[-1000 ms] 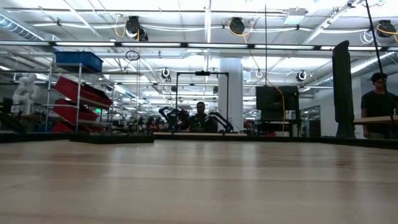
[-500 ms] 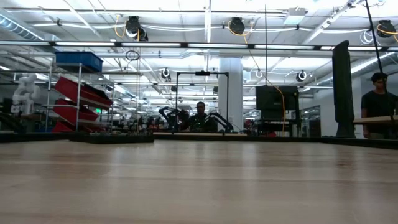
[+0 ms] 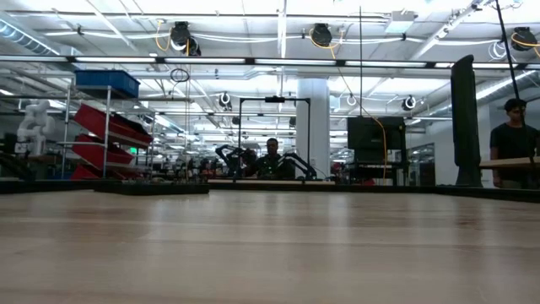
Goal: Coil cords
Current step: Coil the yellow wire onto the spool
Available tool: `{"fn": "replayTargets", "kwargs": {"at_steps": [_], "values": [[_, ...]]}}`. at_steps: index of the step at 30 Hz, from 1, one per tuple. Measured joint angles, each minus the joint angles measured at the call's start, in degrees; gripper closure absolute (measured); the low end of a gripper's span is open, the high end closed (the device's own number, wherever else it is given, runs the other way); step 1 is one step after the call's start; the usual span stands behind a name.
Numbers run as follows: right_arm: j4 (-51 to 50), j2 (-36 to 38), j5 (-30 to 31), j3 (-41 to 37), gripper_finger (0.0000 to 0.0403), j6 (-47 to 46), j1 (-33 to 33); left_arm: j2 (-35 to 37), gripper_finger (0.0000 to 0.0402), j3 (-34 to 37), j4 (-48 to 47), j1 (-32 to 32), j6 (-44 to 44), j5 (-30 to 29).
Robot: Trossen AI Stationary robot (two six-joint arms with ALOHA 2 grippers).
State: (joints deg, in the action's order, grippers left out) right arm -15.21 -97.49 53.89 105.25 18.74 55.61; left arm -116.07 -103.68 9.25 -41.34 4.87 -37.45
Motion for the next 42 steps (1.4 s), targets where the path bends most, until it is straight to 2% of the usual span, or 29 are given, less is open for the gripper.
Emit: {"fn": "replayTargets", "kwargs": {"at_steps": [8,16,22,25,28,35,42], "values": [[-0.1,0.0,0.0,0.0,0.0403,0.0,0.0,0.0,0.0269,0.0,-2.6,0.4,-1.1,6.3],[-0.4,0.0,0.0,0.0,0.0403,0.0,0.0,-2.0,0.0226,0.0,-2.8,1.1,-3.0,8.6],[-0.5,0.0,0.0,0.0,0.0403,0.0,0.0,-3.2,0.0179,0.1,-2.2,2.2,-3.0,6.9],[-0.7,0.0,0.0,0.0,0.0403,0.1,0.2,-3.3,0.0165,0.1,-2.6,2.3,-2.8,4.2],[-1.0,0.0,0.0,0.0,0.0403,0.3,0.4,-3.3,0.0162,0.1,-2.5,2.2,-1.4,1.4],[-1.0,0.0,0.0,0.0,0.0403,0.4,0.8,-3.3,0.0162,0.1,-3.8,2.2,-1.5,0.7],[-1.0,0.0,0.0,0.0,0.0403,0.4,0.8,-3.2,0.0162,0.1,-4.4,2.2,-1.5,-5.0]]}}
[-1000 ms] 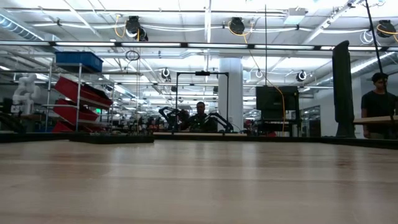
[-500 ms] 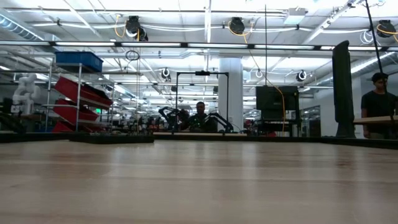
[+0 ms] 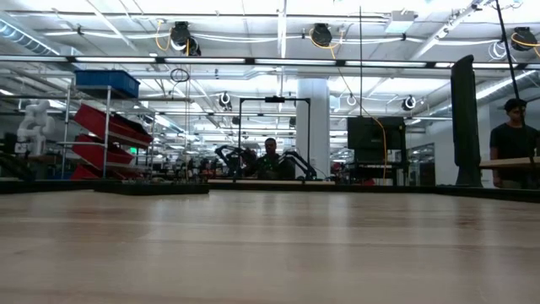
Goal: Coil cords
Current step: Coil the yellow wire onto the spool
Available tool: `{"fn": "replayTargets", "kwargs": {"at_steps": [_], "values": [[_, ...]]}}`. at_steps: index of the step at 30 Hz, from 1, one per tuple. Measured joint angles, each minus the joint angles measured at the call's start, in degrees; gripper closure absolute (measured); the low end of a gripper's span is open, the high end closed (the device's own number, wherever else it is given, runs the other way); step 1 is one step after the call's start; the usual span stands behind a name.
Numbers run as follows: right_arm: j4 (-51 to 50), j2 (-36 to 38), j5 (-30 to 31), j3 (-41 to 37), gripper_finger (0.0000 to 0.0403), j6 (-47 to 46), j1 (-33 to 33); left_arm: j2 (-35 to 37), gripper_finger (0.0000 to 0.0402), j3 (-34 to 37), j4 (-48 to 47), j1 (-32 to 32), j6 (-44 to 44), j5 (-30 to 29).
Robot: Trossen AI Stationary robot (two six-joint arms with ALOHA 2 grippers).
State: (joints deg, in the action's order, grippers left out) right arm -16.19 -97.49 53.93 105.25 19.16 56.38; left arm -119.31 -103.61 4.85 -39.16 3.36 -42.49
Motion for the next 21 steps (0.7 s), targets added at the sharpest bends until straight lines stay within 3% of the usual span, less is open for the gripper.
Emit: {"fn": "replayTargets", "kwargs": {"at_steps": [21], "values": [[0.0,0.0,0.0,0.0,0.0403,0.0,0.0,0.0,0.0162,0.0,0.8,-1.2,0.0,1.5]]}}
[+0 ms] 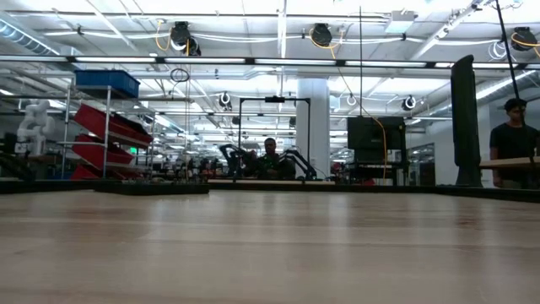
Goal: Coil cords
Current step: Coil the yellow wire onto the spool
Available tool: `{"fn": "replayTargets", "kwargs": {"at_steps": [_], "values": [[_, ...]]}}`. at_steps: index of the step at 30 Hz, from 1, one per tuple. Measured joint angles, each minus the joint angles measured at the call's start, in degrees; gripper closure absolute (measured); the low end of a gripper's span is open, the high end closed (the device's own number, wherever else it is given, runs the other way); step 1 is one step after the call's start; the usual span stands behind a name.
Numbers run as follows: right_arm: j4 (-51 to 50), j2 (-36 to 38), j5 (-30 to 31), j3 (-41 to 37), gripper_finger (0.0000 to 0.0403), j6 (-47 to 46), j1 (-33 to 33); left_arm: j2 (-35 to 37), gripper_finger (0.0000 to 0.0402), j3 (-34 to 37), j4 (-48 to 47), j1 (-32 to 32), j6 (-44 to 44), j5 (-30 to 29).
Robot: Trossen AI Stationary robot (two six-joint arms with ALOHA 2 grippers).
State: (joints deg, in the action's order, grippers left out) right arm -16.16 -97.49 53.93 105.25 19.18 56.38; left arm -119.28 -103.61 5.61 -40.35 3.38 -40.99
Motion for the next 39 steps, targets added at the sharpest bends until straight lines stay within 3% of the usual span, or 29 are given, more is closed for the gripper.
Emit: {"fn": "replayTargets", "kwargs": {"at_steps": [15,23,35,39], "values": [[0.0,0.0,0.0,0.0,0.0403,0.0,0.0,0.0,0.0162,0.0,-0.1,0.5,-1.5,2.1],[0.0,0.0,0.0,0.0,0.0403,0.0,0.0,0.0,0.0162,0.0,0.0,0.5,-1.6,7.0],[0.0,0.0,0.0,0.0,0.0403,0.0,0.0,0.0,0.0162,0.0,-0.2,1.8,-7.0,7.0],[0.0,0.0,0.0,0.0,0.0403,0.0,0.0,0.0,0.0162,0.0,-0.2,1.8,-7.5,11.0]]}}
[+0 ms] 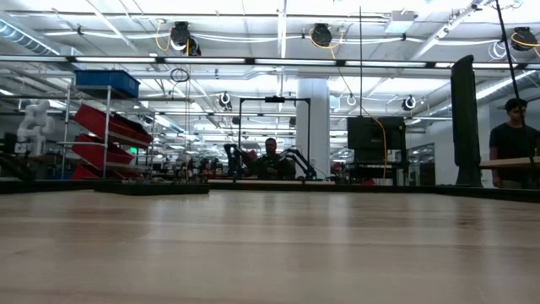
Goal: Coil cords
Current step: Coil the yellow wire onto the spool
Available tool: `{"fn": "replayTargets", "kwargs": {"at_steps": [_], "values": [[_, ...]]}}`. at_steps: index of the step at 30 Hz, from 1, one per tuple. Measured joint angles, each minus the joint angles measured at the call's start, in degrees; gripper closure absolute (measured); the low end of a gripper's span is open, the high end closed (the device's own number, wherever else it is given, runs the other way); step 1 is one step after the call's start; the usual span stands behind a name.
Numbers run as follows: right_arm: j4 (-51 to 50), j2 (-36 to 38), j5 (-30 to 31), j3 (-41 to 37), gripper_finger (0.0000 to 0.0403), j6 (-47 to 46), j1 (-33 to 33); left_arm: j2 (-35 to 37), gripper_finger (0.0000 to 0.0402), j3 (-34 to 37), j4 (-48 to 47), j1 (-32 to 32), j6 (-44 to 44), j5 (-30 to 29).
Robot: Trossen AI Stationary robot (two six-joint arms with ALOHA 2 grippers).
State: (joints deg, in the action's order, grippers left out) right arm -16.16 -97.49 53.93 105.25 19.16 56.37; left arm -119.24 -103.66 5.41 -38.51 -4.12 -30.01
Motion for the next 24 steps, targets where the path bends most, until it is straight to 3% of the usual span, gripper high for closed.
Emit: {"fn": "replayTargets", "kwargs": {"at_steps": [15,24], "values": [[0.0,0.0,0.0,0.0,0.0403,0.0,0.0,0.0,0.0165,0.0,0.1,0.5,-0.1,-1.8],[0.0,0.0,0.0,0.0,0.0403,0.0,0.0,0.0,0.0229,0.0,0.1,0.6,-0.1,-1.8]]}}
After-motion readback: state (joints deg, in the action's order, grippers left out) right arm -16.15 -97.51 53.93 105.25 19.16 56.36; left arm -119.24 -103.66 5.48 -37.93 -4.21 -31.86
